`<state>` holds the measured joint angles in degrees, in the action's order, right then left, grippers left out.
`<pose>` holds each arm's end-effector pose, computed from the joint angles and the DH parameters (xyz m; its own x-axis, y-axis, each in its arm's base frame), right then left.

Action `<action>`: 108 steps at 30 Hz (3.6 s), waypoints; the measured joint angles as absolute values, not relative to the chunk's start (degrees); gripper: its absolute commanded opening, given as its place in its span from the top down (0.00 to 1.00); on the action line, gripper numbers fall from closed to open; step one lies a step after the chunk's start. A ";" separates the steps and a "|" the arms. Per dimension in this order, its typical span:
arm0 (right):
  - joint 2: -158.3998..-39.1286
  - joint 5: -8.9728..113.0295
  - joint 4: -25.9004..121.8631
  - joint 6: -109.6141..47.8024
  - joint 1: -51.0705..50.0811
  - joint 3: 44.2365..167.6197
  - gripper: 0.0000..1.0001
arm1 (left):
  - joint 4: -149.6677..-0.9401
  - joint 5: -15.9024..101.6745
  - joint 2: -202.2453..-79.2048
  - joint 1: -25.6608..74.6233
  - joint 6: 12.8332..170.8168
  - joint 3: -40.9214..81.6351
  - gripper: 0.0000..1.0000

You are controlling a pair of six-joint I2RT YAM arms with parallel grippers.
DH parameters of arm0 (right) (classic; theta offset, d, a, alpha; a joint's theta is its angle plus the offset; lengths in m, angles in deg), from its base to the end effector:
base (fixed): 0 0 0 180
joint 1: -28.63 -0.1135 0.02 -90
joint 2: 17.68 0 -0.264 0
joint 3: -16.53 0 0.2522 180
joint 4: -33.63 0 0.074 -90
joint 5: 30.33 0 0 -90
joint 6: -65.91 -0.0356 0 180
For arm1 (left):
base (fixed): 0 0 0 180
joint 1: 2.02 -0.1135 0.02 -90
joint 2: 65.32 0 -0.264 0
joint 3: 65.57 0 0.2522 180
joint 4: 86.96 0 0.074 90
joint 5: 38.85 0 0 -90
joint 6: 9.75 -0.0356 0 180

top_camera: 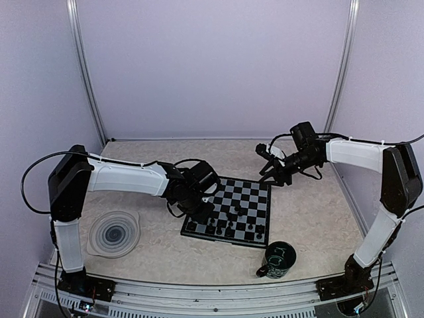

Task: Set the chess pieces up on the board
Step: Place the pawn at g7, then pick up the knight from the chessboard.

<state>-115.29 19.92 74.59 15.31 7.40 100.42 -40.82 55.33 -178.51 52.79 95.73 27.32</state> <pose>0.3260 0.1511 0.2326 -0.1923 -0.5982 -0.7779 -0.9642 0.2628 0.0362 0.2351 -0.3289 0.1683 -0.7222 0.5622 -0.4030 0.6283 0.7768 -0.0423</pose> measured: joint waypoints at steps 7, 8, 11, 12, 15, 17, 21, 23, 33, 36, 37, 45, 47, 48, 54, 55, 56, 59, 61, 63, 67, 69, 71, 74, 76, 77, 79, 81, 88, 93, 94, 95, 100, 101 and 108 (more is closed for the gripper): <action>-115.31 19.92 74.61 15.33 7.38 100.42 0.58 | -40.38 56.23 -178.51 52.79 95.88 27.32 0.78; -115.31 19.92 74.63 15.31 7.38 100.42 0.58 | -40.16 56.38 -178.51 52.79 95.88 27.39 0.77; -115.31 20.12 74.85 15.35 7.38 100.42 0.57 | -39.22 57.41 -178.51 52.81 95.69 28.26 0.74; -115.31 20.36 74.94 15.37 7.38 100.42 0.57 | -39.11 57.74 -178.51 52.81 95.56 28.65 0.73; -115.31 21.12 75.00 15.59 7.38 100.42 0.56 | -38.57 58.55 -178.29 52.79 95.01 30.32 0.69; -115.31 21.23 75.18 15.76 7.38 100.42 0.56 | -37.61 59.03 -177.96 52.74 94.31 31.93 0.66; -116.25 21.26 76.60 16.44 7.35 101.10 0.57 | -36.97 59.29 -177.32 52.22 92.02 37.86 0.66; -117.30 21.39 77.23 16.68 7.35 101.56 0.57 | -37.04 58.83 -177.32 51.85 91.05 41.46 0.68; -117.34 26.85 77.03 14.80 10.63 102.76 0.57 | -36.56 54.24 -187.20 52.33 90.31 55.80 0.66; -116.18 28.62 76.14 14.52 12.21 102.72 0.57 | -35.51 52.21 -191.49 53.07 90.68 56.85 0.66; -115.79 29.01 75.96 14.41 12.62 102.72 0.57 | -35.01 51.60 -192.60 53.23 90.81 57.29 0.66; -115.24 29.76 75.37 14.43 12.80 102.59 0.57 | -30.70 52.71 -195.99 54.03 96.12 58.84 0.65; -115.24 29.76 75.40 14.45 12.80 102.54 0.57 | -31.42 52.91 -195.16 54.03 98.68 56.87 0.64; -115.24 29.76 75.37 14.48 12.80 102.54 0.57 | -31.86 52.86 -194.09 54.01 100.15 54.62 0.64; -115.24 29.69 75.42 14.93 12.80 102.54 0.57 | -32.45 51.11 -192.06 54.06 105.17 49.68 0.65; -115.24 29.69 75.44 15.04 12.80 102.54 0.57 | -32.56 50.87 -192.06 54.08 105.61 49.68 0.65; -115.24 29.69 75.46 15.13 12.80 102.54 0.57 | -32.80 50.66 -192.03 54.10 105.89 49.68 0.65; -115.24 29.56 75.55 15.31 12.80 102.54 0.57 | -33.17 50.09 -192.03 54.19 106.59 49.68 0.65; -115.24 29.45 75.75 15.35 12.80 102.54 0.57 | -33.17 49.93 -192.03 54.25 106.81 49.75 0.65; -115.24 29.30 75.96 15.35 12.80 102.54 0.57 | -33.13 49.87 -192.06 54.30 106.86 49.81 0.65; -115.24 29.21 76.31 15.39 12.80 102.54 0.56 | -32.78 50.11 -192.06 54.30 106.24 49.99 0.64; -115.24 28.95 76.42 15.46 12.80 102.54 0.56 | -32.34 50.61 -192.06 54.30 105.37 50.18 0.64; -115.24 28.45 76.62 15.55 12.80 102.54 0.56 | -32.05 51.40 -192.01 54.27 104.19 50.34 0.63; -115.24 27.09 77.21 15.90 12.80 102.54 0.57 | -32.10 51.66 -191.53 54.21 101.94 50.34 0.63; -115.29 26.61 77.60 16.09 12.62 102.54 0.57 | -32.62 51.64 -190.92 54.14 100.61 50.34 0.63; -115.29 26.41 77.71 16.18 12.62 102.54 0.57 | -32.91 51.62 -190.72 54.08 100.23 50.40 0.64; -115.31 26.24 77.80 16.33 12.60 102.54 0.57 | -33.13 51.14 -190.64 53.92 99.62 51.21 0.64; -115.31 26.22 77.87 16.38 12.58 102.54 0.57 | -33.10 50.63 -191.14 53.73 99.29 53.05 0.64; -115.31 26.26 77.97 16.49 12.58 102.54 0.57 | -33.82 48.64 -194.22 52.57 99.23 58.42 0.64; -115.39 26.28 77.97 16.66 12.58 102.54 0.57 | -33.76 47.18 -196.67 51.89 99.25 59.10 0.64; -115.44 26.28 78.00 16.70 12.58 102.54 0.57 | -33.76 46.81 -197.08 51.80 99.25 59.10 0.64; -115.50 26.28 78.00 16.77 12.58 102.54 0.57 | -33.74 46.48 -197.46 51.76 99.25 59.12 0.64; -116.09 26.30 78.04 16.84 12.58 102.56 0.57 | -33.74 44.95 -199.12 51.76 99.25 59.14 0.64; -116.23 26.30 78.04 16.84 12.58 102.54 0.57 | -33.74 44.86 -199.27 51.76 99.25 59.14 0.64; -116.42 26.30 78.48 16.84 12.56 102.56 0.57 | -33.45 44.54 -199.97 51.78 99.23 59.65 0.64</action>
